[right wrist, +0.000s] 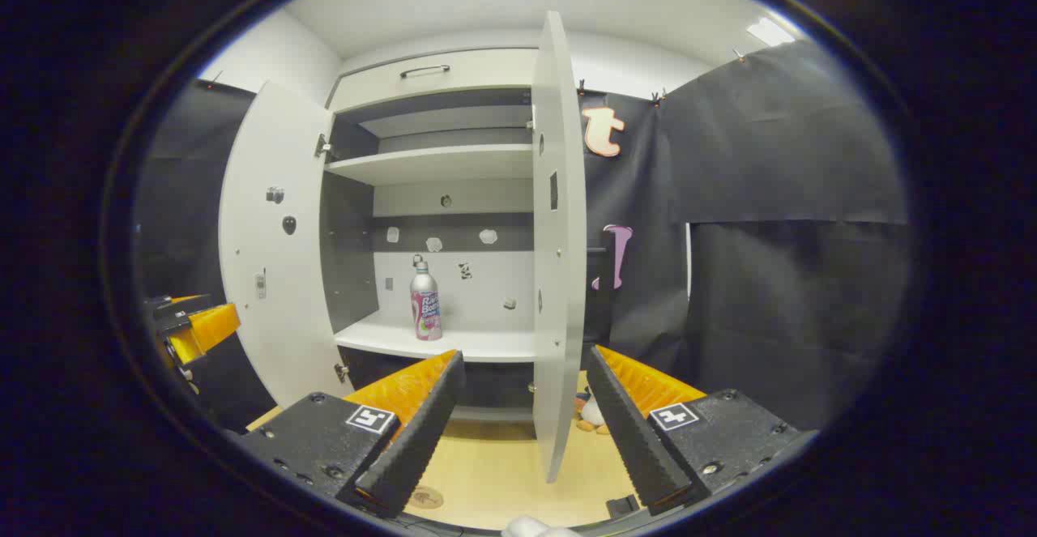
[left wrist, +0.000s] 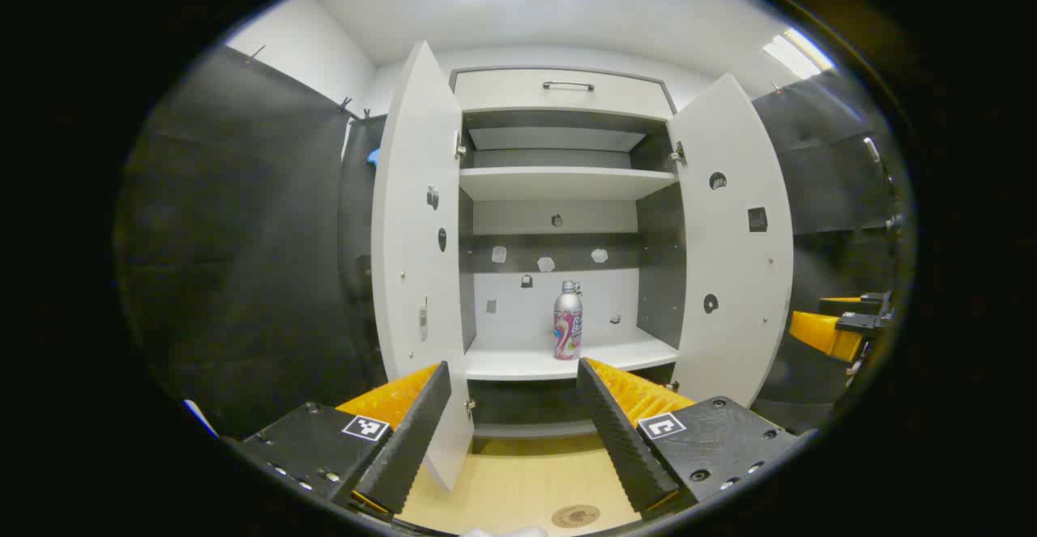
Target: Grasp the bottle in the cabinet with the left hand and place it on the coaster, then close the right door with the right hand and the left door with the left hand.
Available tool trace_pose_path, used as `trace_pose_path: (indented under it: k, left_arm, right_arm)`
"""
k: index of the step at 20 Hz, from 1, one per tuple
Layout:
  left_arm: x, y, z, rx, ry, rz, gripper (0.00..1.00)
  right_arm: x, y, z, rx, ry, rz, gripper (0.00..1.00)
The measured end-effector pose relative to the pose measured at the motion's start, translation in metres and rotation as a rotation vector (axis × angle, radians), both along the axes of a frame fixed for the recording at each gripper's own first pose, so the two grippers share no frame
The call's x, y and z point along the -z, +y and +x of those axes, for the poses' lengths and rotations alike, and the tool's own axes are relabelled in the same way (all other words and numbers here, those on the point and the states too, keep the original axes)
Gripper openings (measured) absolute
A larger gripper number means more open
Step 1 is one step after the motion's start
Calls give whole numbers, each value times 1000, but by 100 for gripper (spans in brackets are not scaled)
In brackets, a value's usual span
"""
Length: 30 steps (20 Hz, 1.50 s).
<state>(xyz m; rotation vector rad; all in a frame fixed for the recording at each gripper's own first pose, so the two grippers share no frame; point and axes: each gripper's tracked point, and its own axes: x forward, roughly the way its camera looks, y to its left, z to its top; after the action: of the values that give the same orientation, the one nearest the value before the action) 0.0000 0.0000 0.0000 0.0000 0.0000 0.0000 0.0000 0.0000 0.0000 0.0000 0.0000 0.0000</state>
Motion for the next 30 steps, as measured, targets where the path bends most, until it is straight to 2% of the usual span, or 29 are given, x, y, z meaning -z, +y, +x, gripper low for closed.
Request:
trace_pose_path:
  k: [3, 4, 6, 8, 9, 11, 12, 14, 15, 17, 18, 19, 20, 21, 22, 23, 25, 26, 27, 28, 29, 30]
  left_arm:
    - [0, 2, 3, -1, 2, -3, 100]
    - [1, 2, 4, 4, 3, -8, 96]
    - [1, 2, 5, 8, 7, -12, 96]
    - [0, 3, 4, 13, 2, -5, 92]
    - [-1, 4, 6, 13, -5, -2, 100]
    - [-1, 4, 7, 16, -7, 0, 96]
    - [-1, 4, 9, 17, -7, 0, 100]
    - [0, 4, 11, 23, -3, 1, 100]
    - [0, 3, 12, 26, -4, 1, 96]
    - [2, 5, 16, 26, -1, 6, 96]
    - [2, 4, 19, 28, -1, 7, 100]
    - [3, 4, 23, 30, -1, 9, 96]
    - [3, 3, 29, 34, 1, 10, 100]
    - [5, 3, 36, 35, 4, 9, 96]
    - [4, 1, 44, 41, 1, 9, 100]
    - [3, -1, 53, 45, 0, 10, 96]
    - [1, -5, 74, 57, -12, 13, 100]
    - [-1, -10, 88, 64, -17, 10, 96]
    - [-3, -13, 101, 70, -23, 5, 100]
    - [-5, -18, 117, 80, -29, -3, 96]
    - [-6, -24, 133, 88, -32, -9, 96]
    - [-7, -29, 149, 95, -38, -13, 100]
  right_arm:
    - [-2, 2, -1, -4, -1, 0, 96]
    - [-2, 2, -2, -2, -1, -1, 96]
    - [-3, 2, -2, 2, -2, -1, 96]
    - [-3, 4, -2, -1, -1, -4, 96]
    - [-4, 5, -1, 1, -2, -6, 96]
    - [-4, 5, 0, 7, -1, -10, 96]
    - [-3, 6, 0, 7, 0, -11, 96]
    - [-4, 9, 0, 5, -1, -12, 97]
    - [-4, 10, 1, 2, 0, -13, 99]
    - [-3, 14, 0, 4, 1, -15, 99]
    - [-3, 15, 0, 3, 3, -16, 99]
    - [-3, 17, 2, 3, 5, -16, 96]
    - [-2, 19, 3, 0, 10, -16, 99]
    - [-3, 20, 4, -2, 13, -15, 96]
    - [-4, 21, 4, -1, 14, -13, 96]
    - [-5, 20, 5, 4, 12, -13, 99]
    - [-8, 21, 5, 10, 13, -10, 99]
    - [-9, 21, 6, 13, 14, -8, 96]
    - [-11, 21, 6, 18, 14, -8, 96]
    - [-11, 19, 6, 26, 15, -6, 99]
    - [-13, 19, 6, 31, 15, -4, 99]
    - [-14, 18, 7, 39, 15, -3, 99]
